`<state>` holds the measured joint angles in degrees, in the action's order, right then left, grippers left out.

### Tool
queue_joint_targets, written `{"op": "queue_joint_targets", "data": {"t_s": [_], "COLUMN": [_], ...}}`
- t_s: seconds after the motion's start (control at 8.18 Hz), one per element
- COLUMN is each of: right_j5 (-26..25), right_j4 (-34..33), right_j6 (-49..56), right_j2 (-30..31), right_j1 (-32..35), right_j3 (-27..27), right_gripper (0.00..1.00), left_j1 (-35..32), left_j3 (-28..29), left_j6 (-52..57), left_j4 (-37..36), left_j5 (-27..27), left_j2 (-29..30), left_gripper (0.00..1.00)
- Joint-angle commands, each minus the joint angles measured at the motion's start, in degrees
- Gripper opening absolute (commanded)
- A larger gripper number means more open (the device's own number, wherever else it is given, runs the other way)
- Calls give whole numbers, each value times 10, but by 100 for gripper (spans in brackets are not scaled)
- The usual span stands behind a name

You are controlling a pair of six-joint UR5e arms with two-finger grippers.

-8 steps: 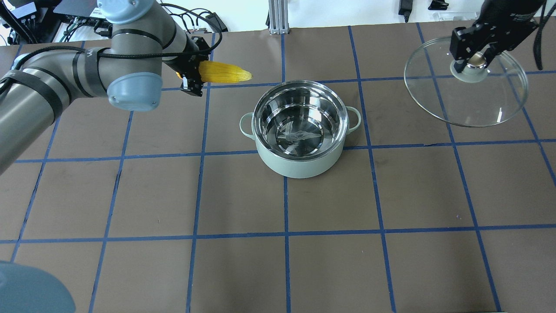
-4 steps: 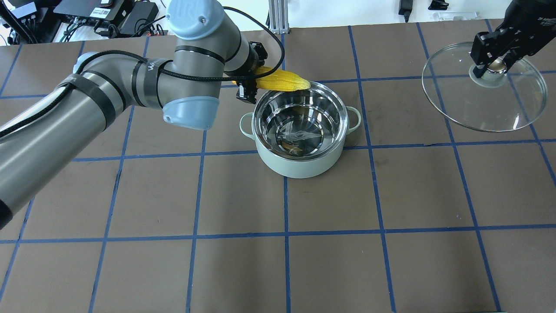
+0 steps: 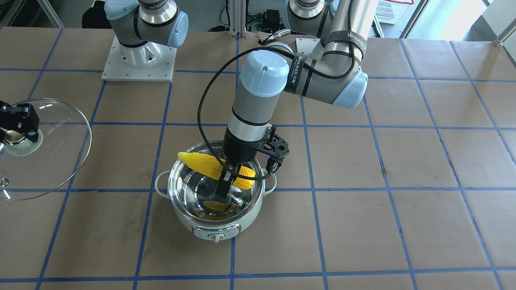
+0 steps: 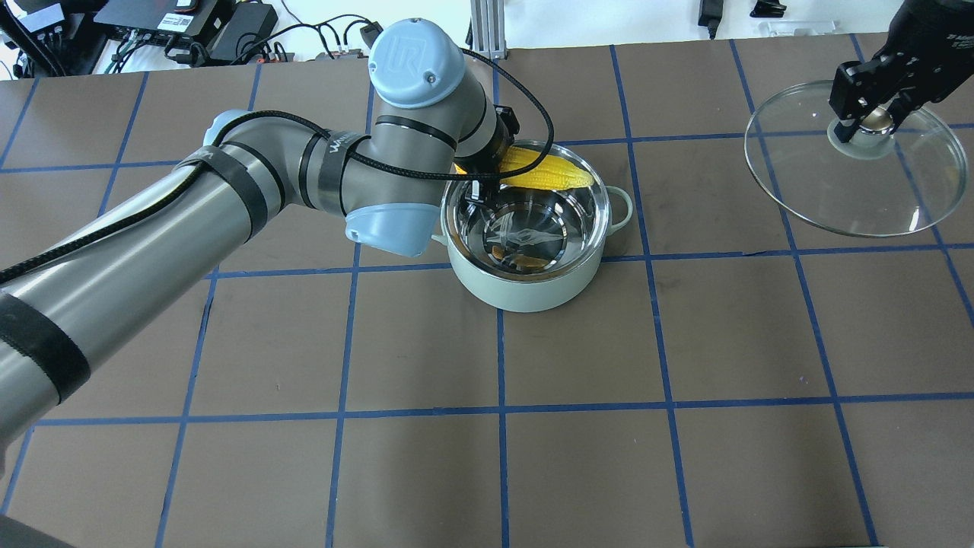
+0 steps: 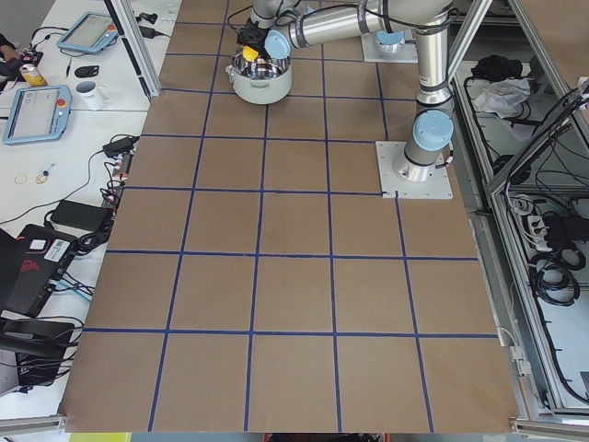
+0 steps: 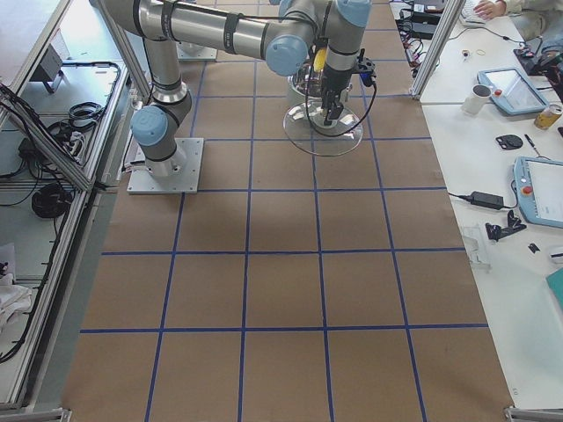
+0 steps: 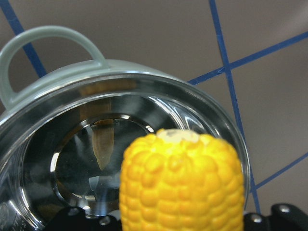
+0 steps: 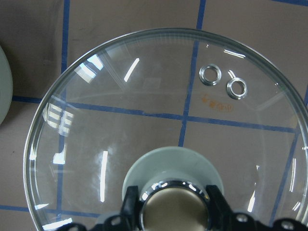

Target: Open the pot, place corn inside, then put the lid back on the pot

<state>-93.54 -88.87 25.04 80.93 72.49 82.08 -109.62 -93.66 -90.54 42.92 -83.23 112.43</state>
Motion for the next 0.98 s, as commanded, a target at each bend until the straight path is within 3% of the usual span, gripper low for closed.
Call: {"op": "queue_joint_targets", "data": {"t_s": [0.0, 0.37, 0.86], "right_j5": [-1, 2, -1], "right_j4": [1, 2, -1], "right_j6": [0, 0, -2], "right_j2": [0, 5, 6], "right_j1": [0, 1, 5], "right_j3": [0, 0, -3], "right_gripper": [0, 0, 0], "left_j1": [-4, -4, -4], "left_j3": [-2, 0, 2], "left_j6": [-2, -5, 11], "left_j4": [1, 1, 8], "left_j5": [-1, -3, 2], "left_j2": [26, 47, 15], "left_gripper": [55, 97, 100]}}
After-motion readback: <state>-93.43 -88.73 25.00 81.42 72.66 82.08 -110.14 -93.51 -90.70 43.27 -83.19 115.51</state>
